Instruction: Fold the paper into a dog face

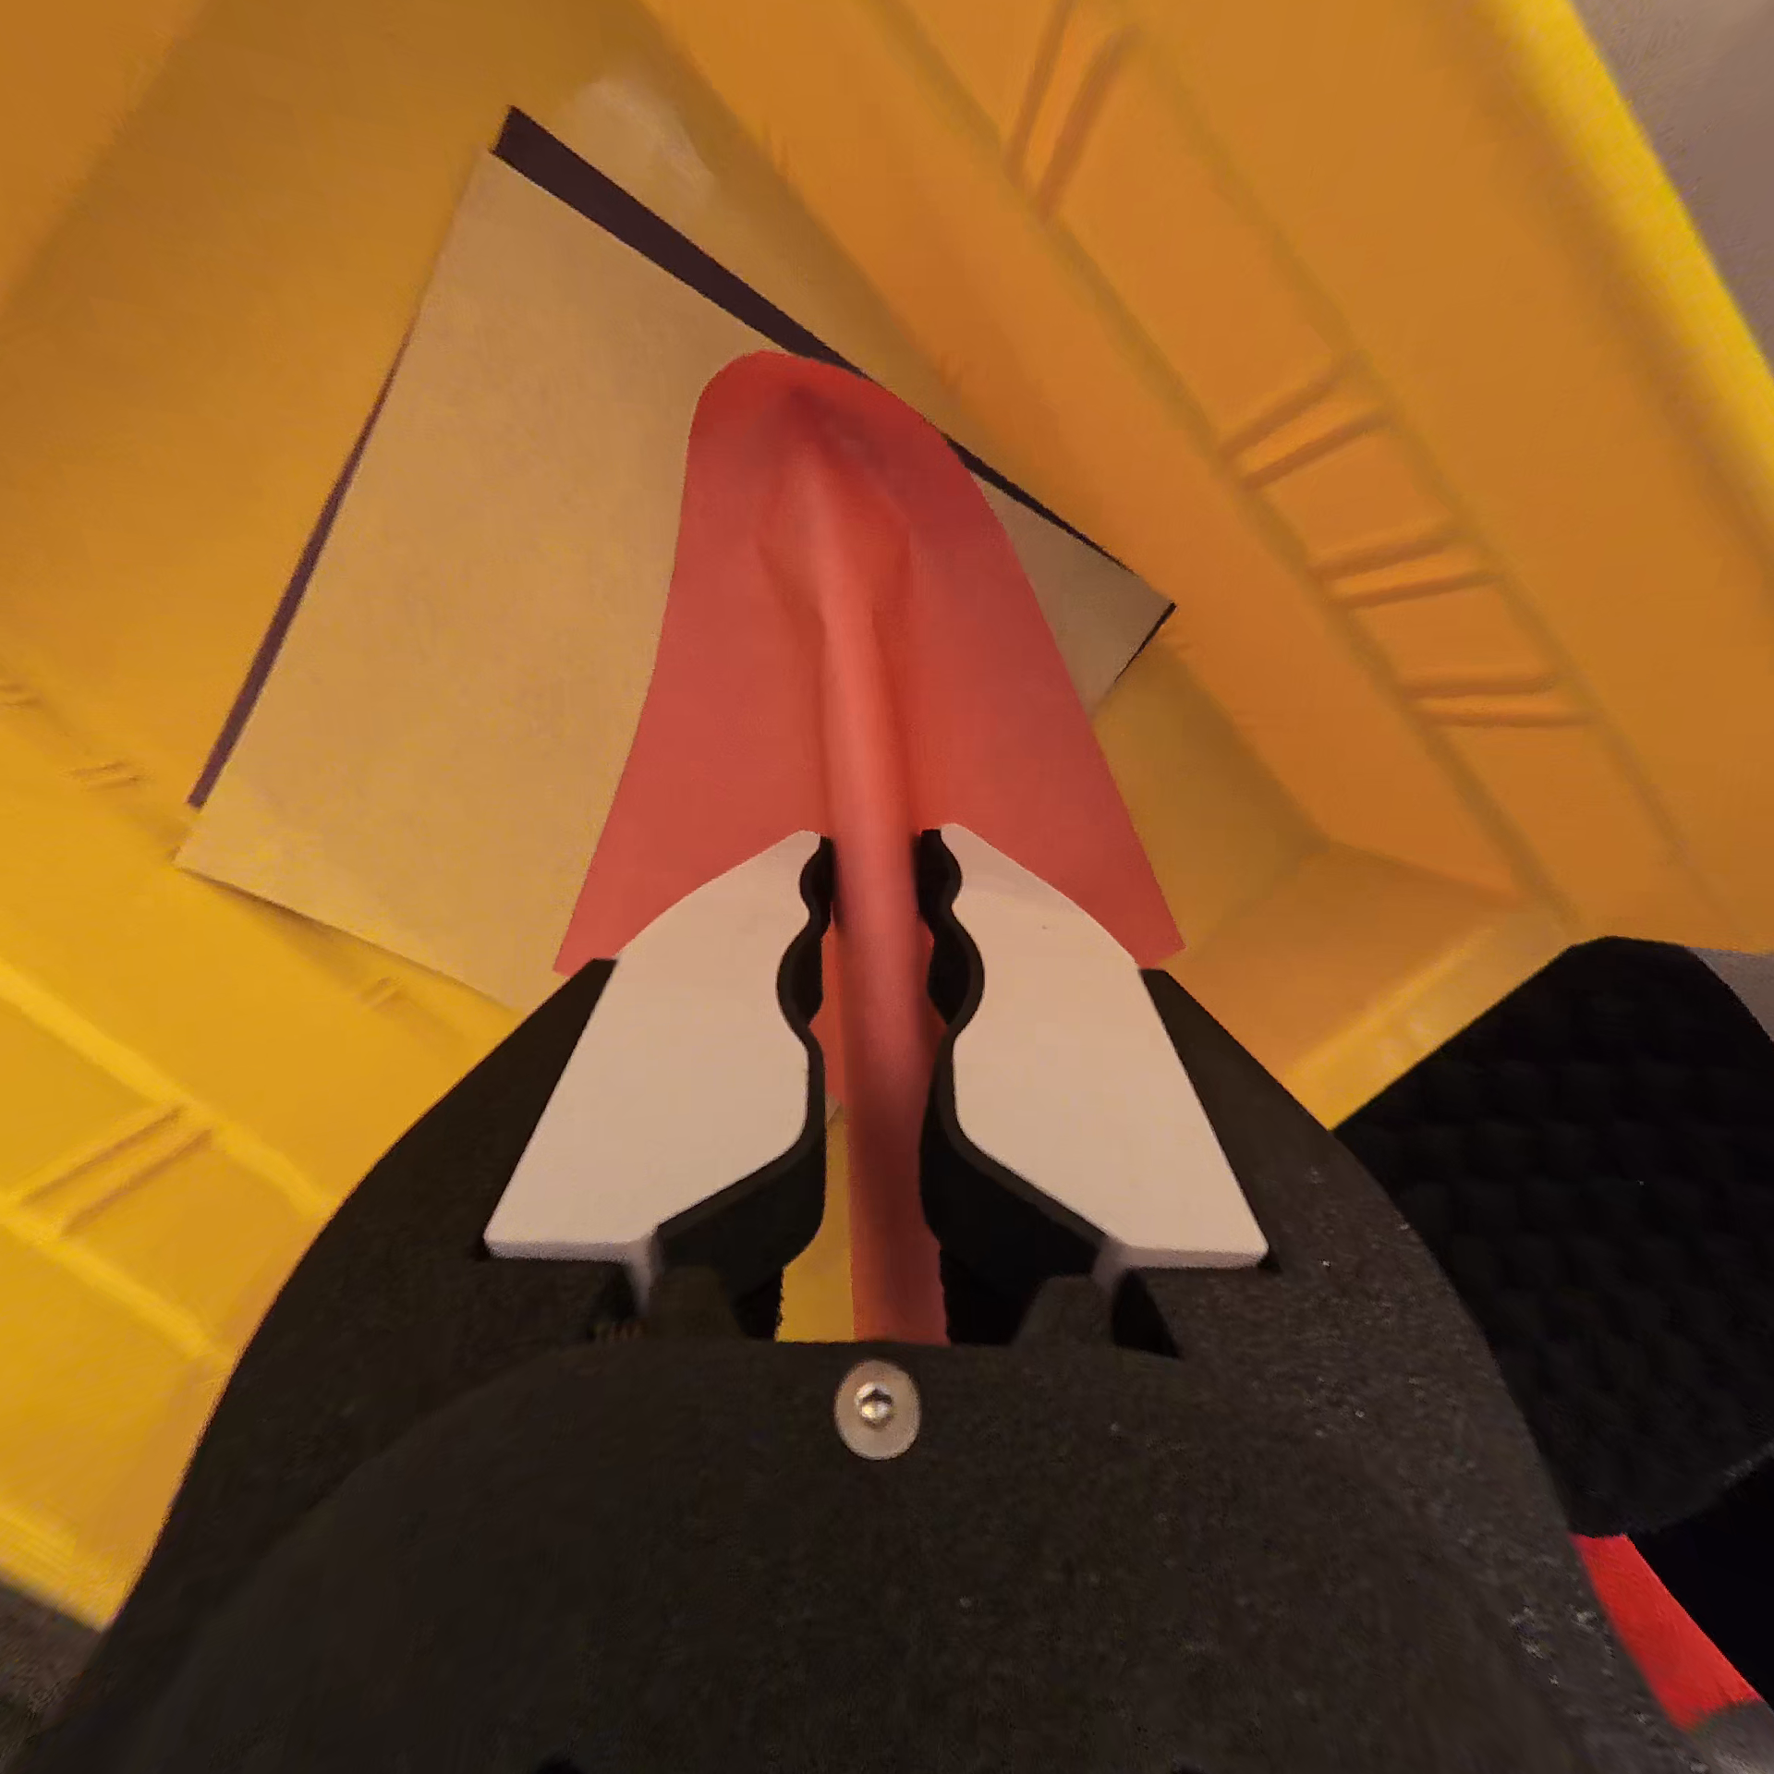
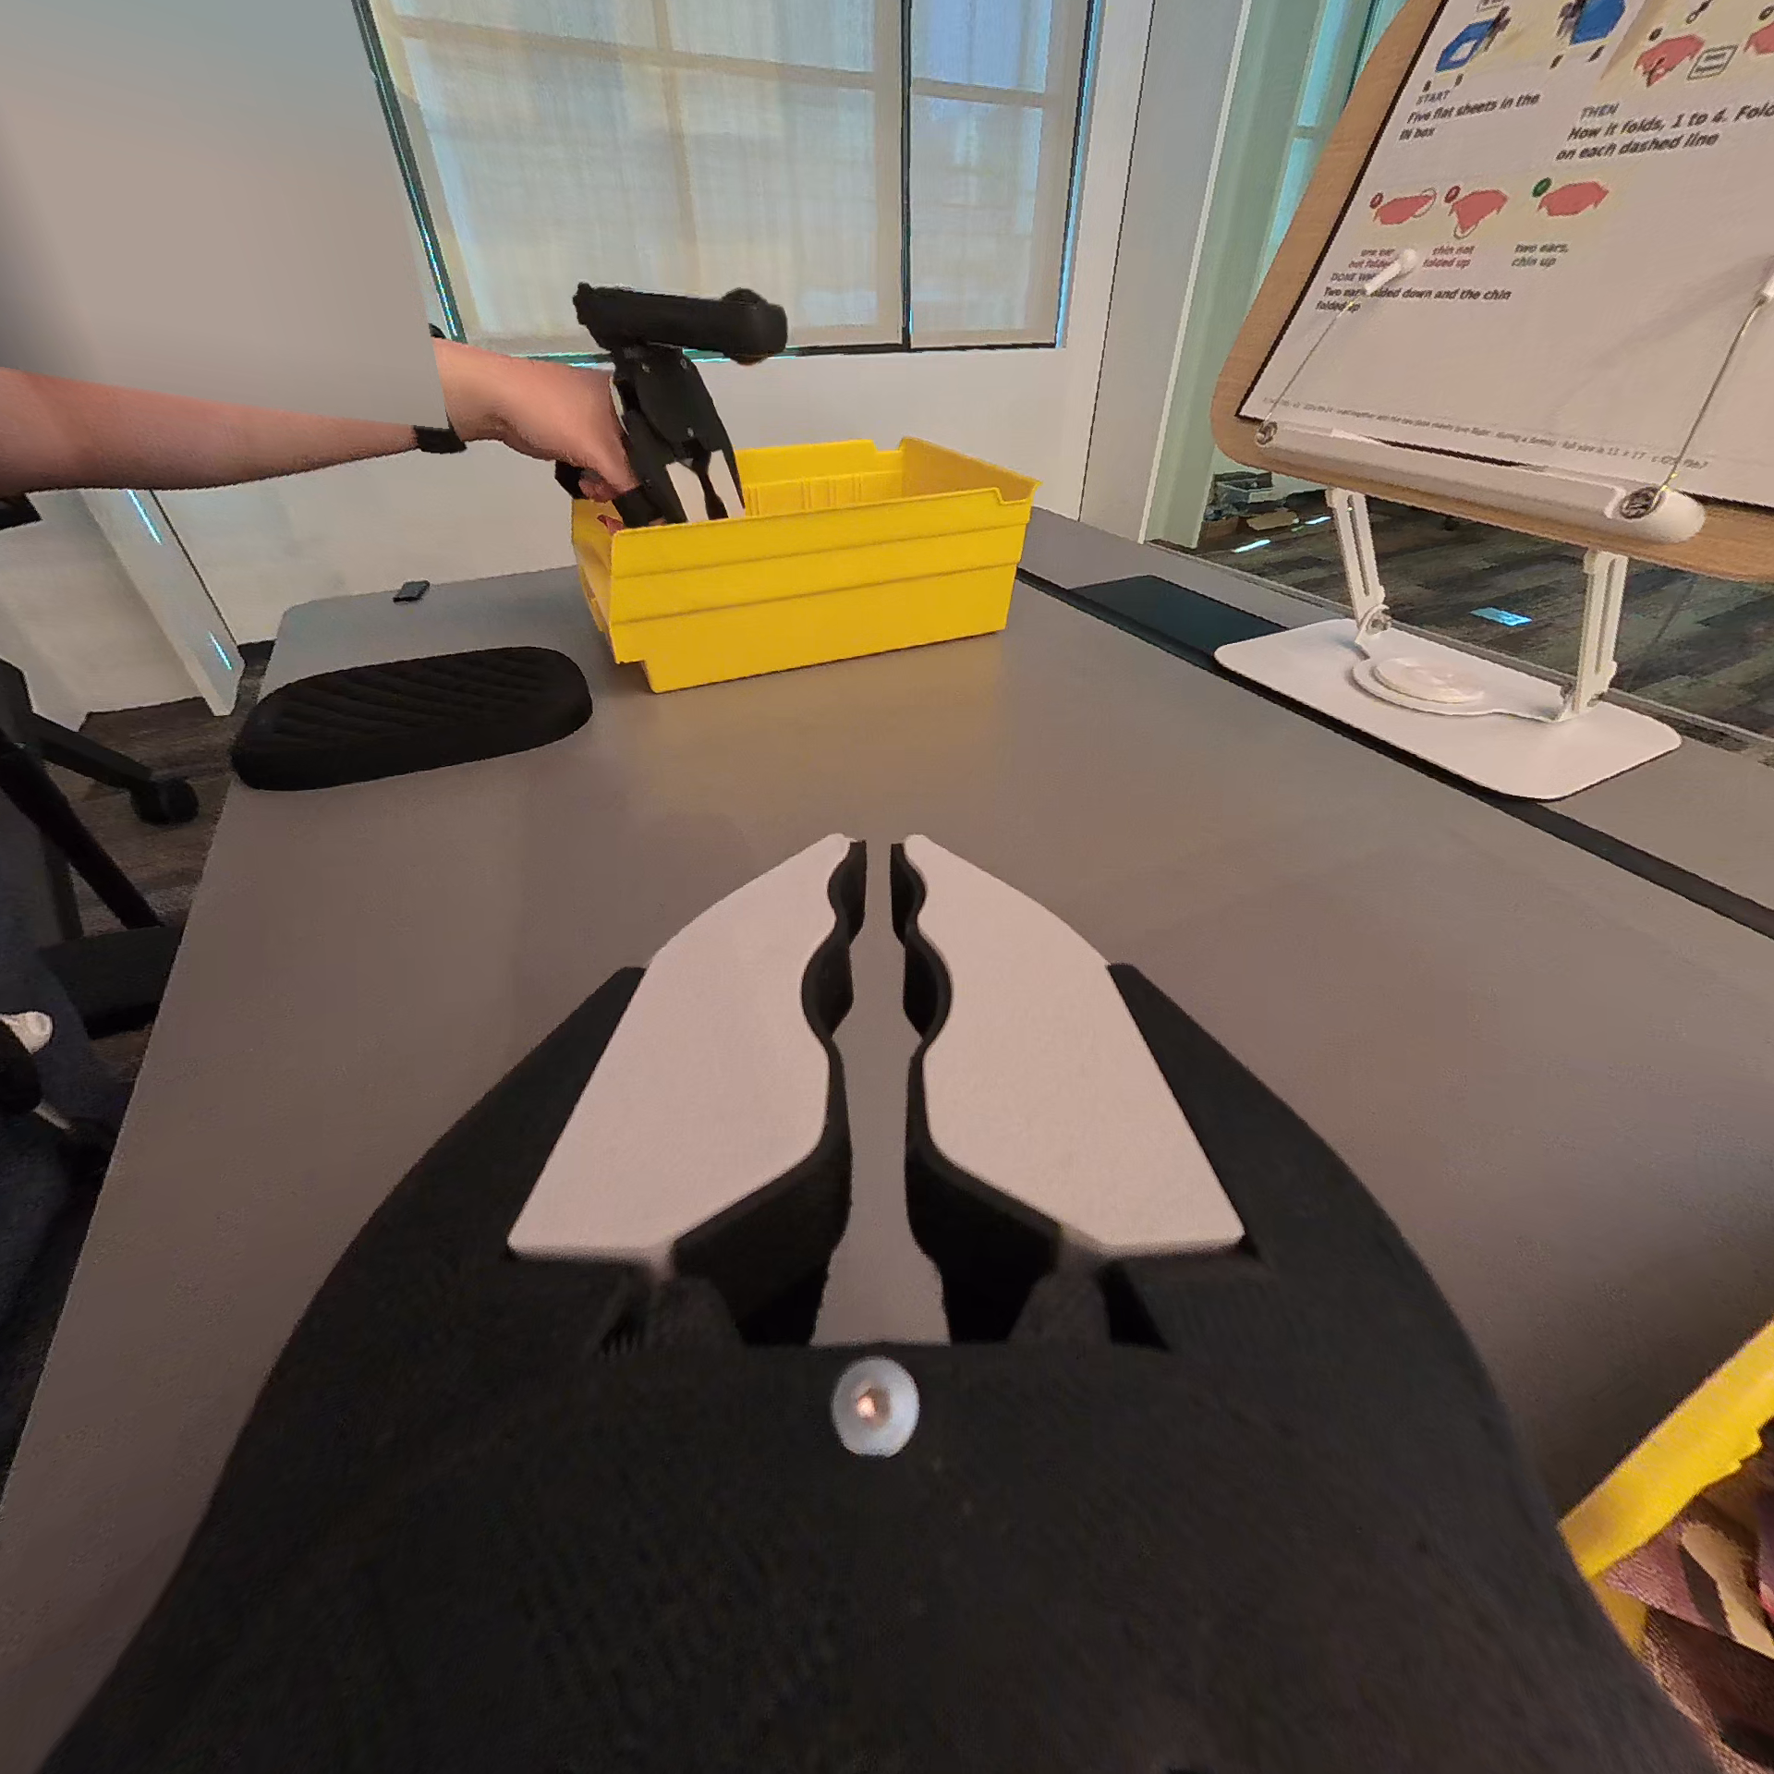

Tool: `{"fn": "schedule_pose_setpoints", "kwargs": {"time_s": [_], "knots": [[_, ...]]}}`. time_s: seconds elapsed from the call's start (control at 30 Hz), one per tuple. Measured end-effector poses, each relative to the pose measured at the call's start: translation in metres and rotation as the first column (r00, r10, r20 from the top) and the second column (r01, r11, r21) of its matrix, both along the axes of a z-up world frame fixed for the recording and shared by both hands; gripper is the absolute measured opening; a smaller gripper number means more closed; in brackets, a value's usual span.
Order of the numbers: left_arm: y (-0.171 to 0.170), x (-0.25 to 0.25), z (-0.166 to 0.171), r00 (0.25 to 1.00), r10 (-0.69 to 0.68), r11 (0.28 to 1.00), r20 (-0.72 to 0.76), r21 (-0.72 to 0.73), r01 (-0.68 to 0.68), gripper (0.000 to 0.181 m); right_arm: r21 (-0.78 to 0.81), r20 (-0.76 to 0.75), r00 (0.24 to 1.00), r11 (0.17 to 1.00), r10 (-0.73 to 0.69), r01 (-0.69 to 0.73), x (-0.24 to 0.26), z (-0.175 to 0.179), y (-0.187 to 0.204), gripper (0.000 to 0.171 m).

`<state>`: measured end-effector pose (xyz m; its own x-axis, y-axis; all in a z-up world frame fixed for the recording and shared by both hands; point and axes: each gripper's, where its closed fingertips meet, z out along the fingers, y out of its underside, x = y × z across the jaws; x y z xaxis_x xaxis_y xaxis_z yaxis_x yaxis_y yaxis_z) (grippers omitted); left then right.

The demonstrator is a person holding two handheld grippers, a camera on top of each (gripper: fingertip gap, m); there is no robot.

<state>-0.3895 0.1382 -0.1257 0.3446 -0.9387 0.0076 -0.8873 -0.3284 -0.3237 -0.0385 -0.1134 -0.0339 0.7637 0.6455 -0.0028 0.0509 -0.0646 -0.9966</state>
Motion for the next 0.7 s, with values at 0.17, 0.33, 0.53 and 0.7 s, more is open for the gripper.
{"fn": "schedule_pose_setpoints", "kwargs": {"time_s": [0.17, 0.33, 0.53, 0.7], "knots": [[0.006, -0.008, 0.038, 0.999, 0.017, 0.996, 0.029, 0.090, -0.020, 0.016, 0.012, -0.019, 1.000, 1.000, 0.011, -0.011, -0.002, 0.005, -0.002, 0.006], [0.001, 0.001, 0.097, 0.994, 0.007, 0.980, 0.109, 0.198, -0.028, 0.019, -0.007, -0.109, 0.993, 0.999, 0.049, -0.050, -0.010, 0.021, 0.006, 0.007], [-0.031, 0.080, 0.168, 0.978, -0.090, 0.929, 0.191, 0.371, 0.013, 0.023, -0.160, -0.287, 0.946, 0.966, 0.149, -0.201, -0.066, 0.078, 0.053, 0.027], [-0.062, 0.171, 0.181, 0.960, -0.193, 0.876, 0.202, 0.476, 0.076, 0.023, -0.206, -0.345, 0.935, 0.965, 0.087, -0.165, -0.104, 0.116, 0.120, 0.047]]}}
